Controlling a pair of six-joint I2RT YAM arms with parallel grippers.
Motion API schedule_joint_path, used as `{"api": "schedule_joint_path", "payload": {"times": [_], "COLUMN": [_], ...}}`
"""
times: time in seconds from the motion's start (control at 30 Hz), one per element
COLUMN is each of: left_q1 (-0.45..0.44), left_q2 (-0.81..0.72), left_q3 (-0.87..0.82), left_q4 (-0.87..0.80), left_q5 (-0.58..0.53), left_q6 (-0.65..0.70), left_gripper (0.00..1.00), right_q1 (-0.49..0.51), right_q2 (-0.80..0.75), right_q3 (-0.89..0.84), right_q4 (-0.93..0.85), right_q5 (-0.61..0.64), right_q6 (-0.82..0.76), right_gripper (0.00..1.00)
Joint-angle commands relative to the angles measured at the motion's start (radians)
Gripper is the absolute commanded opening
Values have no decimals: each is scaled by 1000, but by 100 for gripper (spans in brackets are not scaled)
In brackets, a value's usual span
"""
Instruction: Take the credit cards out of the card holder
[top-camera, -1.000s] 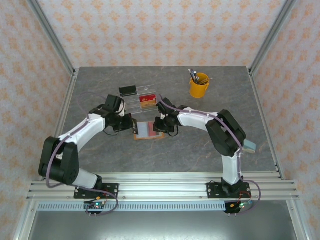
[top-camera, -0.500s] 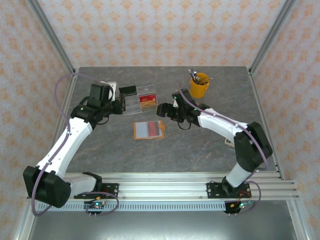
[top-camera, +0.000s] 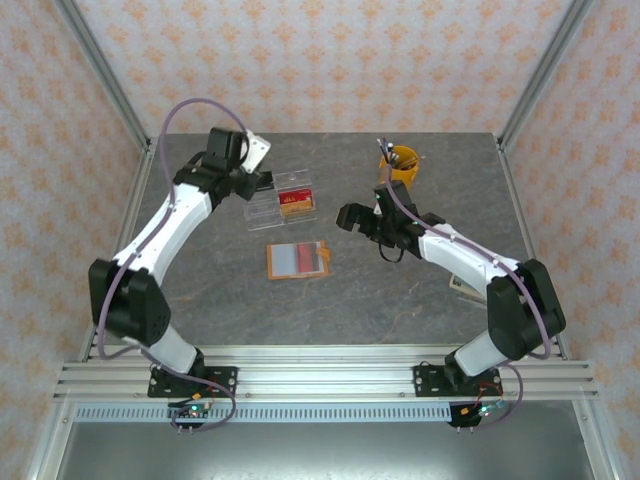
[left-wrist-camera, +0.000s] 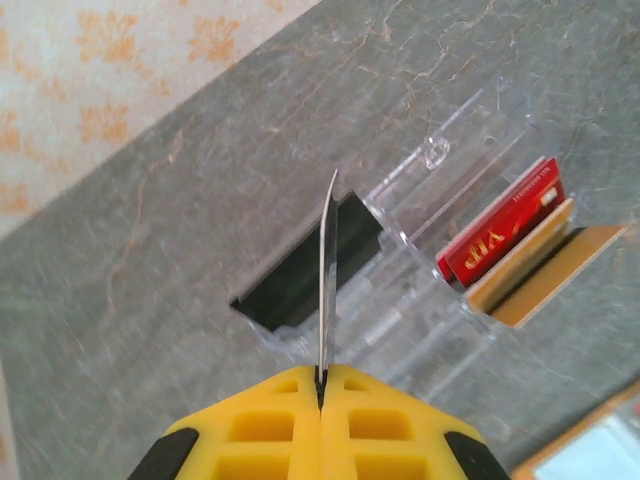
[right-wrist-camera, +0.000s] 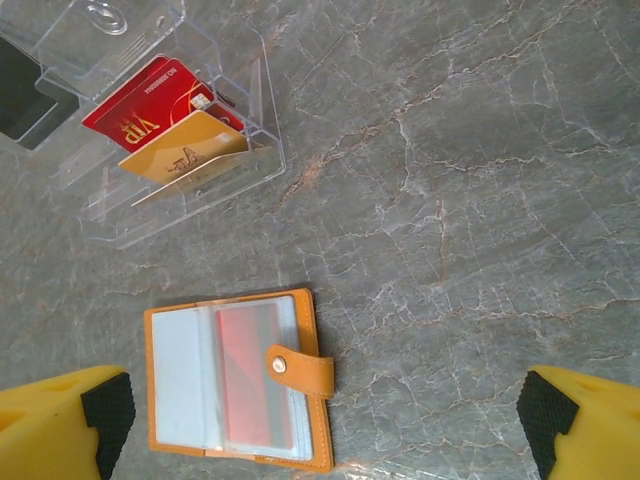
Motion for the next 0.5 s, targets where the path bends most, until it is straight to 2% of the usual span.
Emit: {"api": "schedule_joint_path", "payload": {"times": [0.0,0.17,0.47], "left_q1": [19,50,74], "left_q2": [93,228,322], "left_q3": [151,343,483], "left_q4": [-173,-353,-458], "left_q5": [-1,35,155], "left_q6": [288,468,700], "left_gripper": [0,0,0], "right_q1": [0,0,0], "right_q2": [-29,15,36], "right_q3": [19,57,86], "right_q4": [-25,-41,-60], "right_q5": [22,19,42], "right_q6": [-46,-53,-54], "right_gripper": [100,100,100]}}
